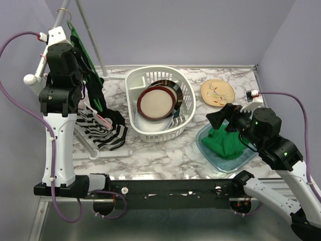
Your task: Remove the tank top from the hanger
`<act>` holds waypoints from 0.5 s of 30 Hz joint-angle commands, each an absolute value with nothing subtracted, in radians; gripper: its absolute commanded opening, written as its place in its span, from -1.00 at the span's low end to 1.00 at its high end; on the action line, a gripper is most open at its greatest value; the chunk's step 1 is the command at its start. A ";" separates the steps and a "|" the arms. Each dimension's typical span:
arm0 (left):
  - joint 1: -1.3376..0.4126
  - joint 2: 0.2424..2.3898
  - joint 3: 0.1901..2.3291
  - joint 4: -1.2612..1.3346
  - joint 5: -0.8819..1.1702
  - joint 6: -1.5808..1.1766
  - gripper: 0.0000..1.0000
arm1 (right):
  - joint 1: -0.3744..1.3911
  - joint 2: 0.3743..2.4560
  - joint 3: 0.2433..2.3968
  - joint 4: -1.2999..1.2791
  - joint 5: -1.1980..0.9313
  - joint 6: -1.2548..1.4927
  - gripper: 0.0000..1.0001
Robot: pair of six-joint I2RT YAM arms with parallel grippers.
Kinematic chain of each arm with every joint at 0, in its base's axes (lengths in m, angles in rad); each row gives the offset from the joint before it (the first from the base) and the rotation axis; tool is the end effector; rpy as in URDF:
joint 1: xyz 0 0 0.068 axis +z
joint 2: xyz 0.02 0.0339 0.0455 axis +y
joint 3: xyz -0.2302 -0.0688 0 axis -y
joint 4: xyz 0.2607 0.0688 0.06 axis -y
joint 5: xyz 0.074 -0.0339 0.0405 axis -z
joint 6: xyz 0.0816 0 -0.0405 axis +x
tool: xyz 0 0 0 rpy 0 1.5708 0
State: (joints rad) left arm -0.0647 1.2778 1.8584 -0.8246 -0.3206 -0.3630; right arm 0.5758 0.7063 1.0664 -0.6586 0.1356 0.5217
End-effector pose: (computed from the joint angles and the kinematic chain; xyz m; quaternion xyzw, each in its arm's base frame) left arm 0.2866 0.0072 0.4905 -0.2128 0.7546 -0.0061 0.6207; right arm 0.1869 0.1082 0.3654 0.0185 0.8033 0.2627 0.5341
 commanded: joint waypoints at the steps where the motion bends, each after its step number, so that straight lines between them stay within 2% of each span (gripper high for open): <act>1: -0.064 1.299 1.966 -0.889 -0.337 -0.362 -1.00 | 0.572 0.701 1.068 -0.655 0.114 0.512 1.00; 7: -0.064 1.299 2.016 -0.937 -0.387 -0.380 -1.00 | 0.574 0.707 1.072 -0.650 0.100 0.517 1.00; 15: -0.064 1.252 2.052 -0.977 -0.307 -0.379 -1.00 | 0.574 0.695 1.066 -0.643 0.063 0.503 1.00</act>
State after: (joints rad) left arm -0.0654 1.3079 2.0060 -0.9695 -0.3473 -0.3729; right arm 0.5758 0.7063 1.0664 -0.6586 0.1165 0.5220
